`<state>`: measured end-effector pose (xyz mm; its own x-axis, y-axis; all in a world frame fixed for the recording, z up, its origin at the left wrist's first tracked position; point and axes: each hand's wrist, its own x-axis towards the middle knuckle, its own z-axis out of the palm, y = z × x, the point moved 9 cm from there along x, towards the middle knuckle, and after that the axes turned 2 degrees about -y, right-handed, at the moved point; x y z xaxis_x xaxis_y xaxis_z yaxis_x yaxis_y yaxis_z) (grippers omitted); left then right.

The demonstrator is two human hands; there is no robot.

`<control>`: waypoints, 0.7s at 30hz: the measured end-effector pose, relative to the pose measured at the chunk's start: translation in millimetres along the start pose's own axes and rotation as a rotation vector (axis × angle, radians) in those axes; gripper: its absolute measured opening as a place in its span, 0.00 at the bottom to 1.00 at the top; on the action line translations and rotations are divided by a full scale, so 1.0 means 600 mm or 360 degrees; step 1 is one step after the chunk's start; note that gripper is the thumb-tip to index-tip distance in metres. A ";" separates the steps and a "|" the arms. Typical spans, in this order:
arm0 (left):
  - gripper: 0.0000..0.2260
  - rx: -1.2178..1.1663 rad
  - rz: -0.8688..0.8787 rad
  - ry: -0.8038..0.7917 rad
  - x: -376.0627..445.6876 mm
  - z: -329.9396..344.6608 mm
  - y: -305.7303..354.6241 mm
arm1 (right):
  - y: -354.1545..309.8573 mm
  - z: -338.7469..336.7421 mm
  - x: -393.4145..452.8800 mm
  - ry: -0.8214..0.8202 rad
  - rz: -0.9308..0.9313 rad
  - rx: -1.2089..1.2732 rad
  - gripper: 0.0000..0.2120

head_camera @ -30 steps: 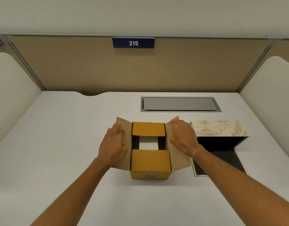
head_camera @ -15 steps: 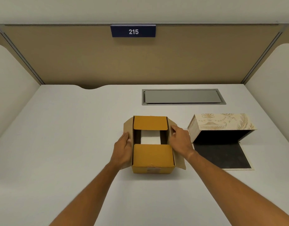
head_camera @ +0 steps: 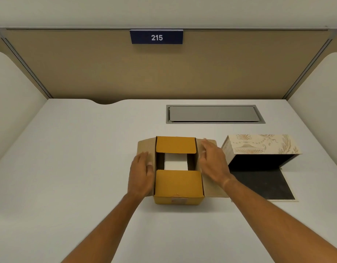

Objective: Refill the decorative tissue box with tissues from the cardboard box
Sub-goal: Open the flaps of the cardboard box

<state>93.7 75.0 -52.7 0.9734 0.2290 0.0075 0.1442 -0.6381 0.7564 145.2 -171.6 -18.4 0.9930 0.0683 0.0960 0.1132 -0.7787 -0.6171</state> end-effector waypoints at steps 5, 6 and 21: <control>0.11 0.0374 0.0455 0.0015 -0.016 -0.006 0.074 | -0.066 0.026 0.006 -0.0153 -0.0547 -0.0453 0.22; 0.11 0.0440 0.0513 0.0004 -0.019 -0.003 0.085 | -0.075 0.035 0.005 -0.0191 -0.0620 -0.0518 0.22; 0.06 0.0119 0.0629 -0.0338 -0.062 -0.021 0.147 | -0.154 -0.006 0.058 0.0115 -0.0881 -0.0689 0.05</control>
<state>68.1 19.8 22.1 0.9701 -0.1939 0.1459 -0.2410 -0.6993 0.6730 168.9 -99.7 44.9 0.7868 0.4963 0.3670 0.5632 -0.8206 -0.0976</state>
